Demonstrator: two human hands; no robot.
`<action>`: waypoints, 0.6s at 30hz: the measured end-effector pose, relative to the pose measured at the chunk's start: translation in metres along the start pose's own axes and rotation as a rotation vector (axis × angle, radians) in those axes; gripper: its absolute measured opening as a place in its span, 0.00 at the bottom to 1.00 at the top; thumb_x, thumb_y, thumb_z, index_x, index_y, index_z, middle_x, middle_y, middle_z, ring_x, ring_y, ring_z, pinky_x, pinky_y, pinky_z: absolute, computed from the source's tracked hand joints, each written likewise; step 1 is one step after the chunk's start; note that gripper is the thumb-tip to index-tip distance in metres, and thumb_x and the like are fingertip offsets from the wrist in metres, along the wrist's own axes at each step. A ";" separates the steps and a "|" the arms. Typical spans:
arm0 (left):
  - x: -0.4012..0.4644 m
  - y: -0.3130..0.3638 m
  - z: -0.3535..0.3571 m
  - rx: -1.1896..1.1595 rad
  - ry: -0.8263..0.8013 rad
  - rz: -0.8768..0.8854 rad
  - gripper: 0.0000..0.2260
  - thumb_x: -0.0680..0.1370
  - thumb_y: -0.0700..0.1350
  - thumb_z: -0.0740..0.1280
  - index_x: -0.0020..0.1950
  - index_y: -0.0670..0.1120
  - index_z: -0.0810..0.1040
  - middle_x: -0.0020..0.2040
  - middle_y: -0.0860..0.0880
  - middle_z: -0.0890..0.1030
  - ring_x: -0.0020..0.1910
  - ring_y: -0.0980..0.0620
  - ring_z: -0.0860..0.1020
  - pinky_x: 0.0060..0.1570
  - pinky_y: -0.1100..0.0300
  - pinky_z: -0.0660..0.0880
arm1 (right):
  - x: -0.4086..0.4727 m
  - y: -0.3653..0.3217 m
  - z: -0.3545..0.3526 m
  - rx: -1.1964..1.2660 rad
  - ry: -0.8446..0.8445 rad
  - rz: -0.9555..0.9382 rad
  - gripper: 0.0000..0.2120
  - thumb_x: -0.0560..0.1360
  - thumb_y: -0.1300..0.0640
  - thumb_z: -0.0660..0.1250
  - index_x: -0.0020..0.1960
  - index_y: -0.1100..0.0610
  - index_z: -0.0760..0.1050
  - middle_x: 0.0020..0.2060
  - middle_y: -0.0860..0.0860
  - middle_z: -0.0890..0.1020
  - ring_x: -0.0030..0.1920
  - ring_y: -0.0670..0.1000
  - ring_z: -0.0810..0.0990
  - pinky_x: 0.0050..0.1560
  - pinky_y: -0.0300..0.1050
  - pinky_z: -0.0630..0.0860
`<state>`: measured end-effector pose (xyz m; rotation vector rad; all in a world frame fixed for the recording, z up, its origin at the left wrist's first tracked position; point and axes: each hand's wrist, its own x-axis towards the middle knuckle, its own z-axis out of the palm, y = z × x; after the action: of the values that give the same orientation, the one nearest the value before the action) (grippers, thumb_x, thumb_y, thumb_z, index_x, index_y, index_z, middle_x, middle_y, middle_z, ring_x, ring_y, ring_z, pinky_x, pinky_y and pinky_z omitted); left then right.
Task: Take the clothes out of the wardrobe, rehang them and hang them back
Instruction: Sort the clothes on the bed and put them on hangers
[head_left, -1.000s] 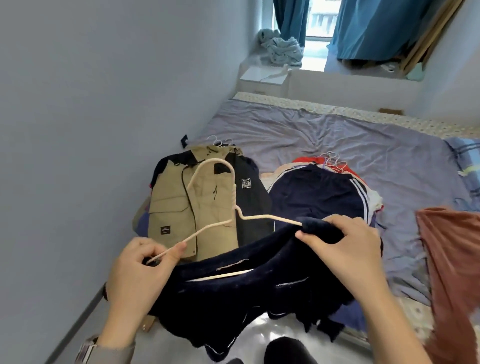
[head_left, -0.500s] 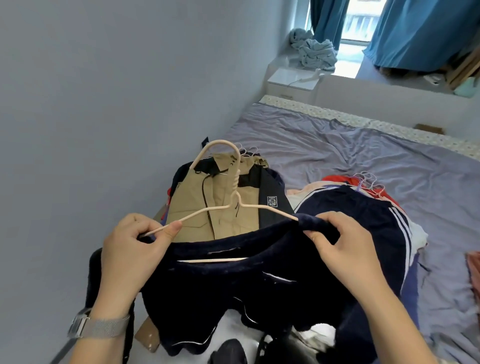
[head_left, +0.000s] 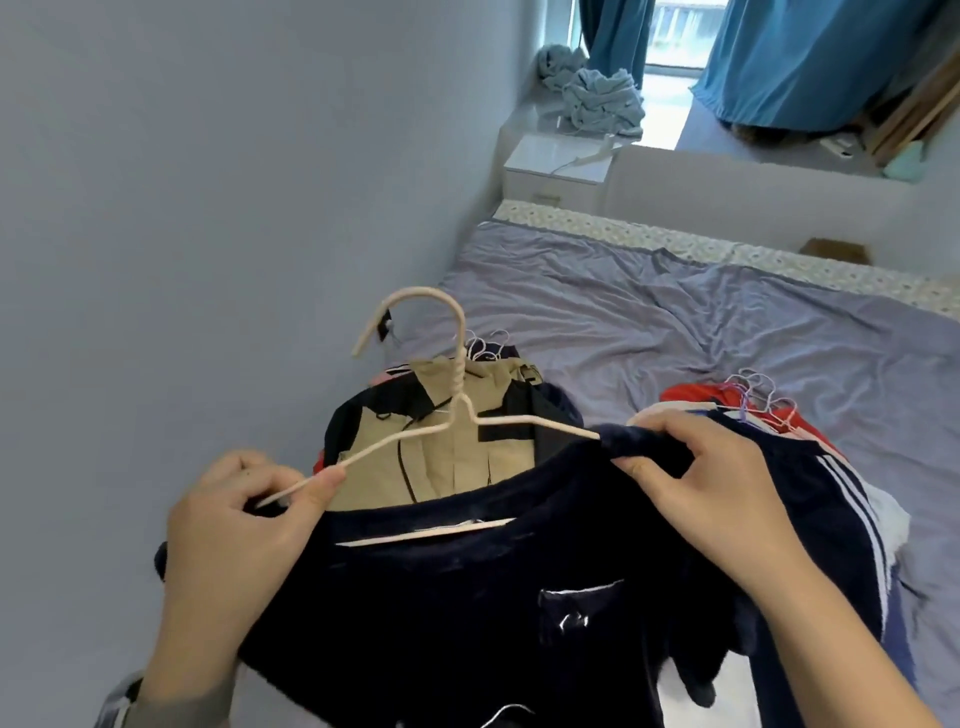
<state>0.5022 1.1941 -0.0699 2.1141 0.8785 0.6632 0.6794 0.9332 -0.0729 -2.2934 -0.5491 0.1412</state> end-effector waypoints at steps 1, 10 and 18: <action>0.031 0.001 0.004 -0.003 0.013 0.030 0.10 0.67 0.56 0.72 0.31 0.52 0.78 0.34 0.51 0.74 0.36 0.52 0.73 0.35 0.69 0.66 | 0.025 -0.008 0.003 -0.001 0.025 -0.012 0.04 0.68 0.49 0.71 0.41 0.48 0.78 0.37 0.43 0.81 0.41 0.45 0.78 0.45 0.48 0.74; 0.247 -0.087 0.174 0.409 -0.007 0.098 0.24 0.73 0.55 0.70 0.61 0.39 0.74 0.66 0.39 0.68 0.68 0.38 0.63 0.67 0.42 0.59 | 0.211 0.061 0.152 -0.594 -0.034 0.017 0.31 0.77 0.50 0.63 0.75 0.58 0.58 0.69 0.58 0.66 0.71 0.62 0.62 0.71 0.66 0.53; 0.137 -0.125 0.281 0.407 -0.435 0.141 0.33 0.72 0.54 0.71 0.72 0.44 0.65 0.71 0.44 0.67 0.70 0.43 0.64 0.63 0.39 0.65 | 0.116 0.144 0.191 -0.471 -0.311 0.158 0.34 0.78 0.54 0.58 0.79 0.53 0.46 0.78 0.50 0.52 0.78 0.54 0.46 0.77 0.55 0.44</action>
<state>0.7329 1.2376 -0.3108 2.5651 0.6614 0.0747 0.7830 1.0200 -0.3018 -2.7971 -0.6055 0.4987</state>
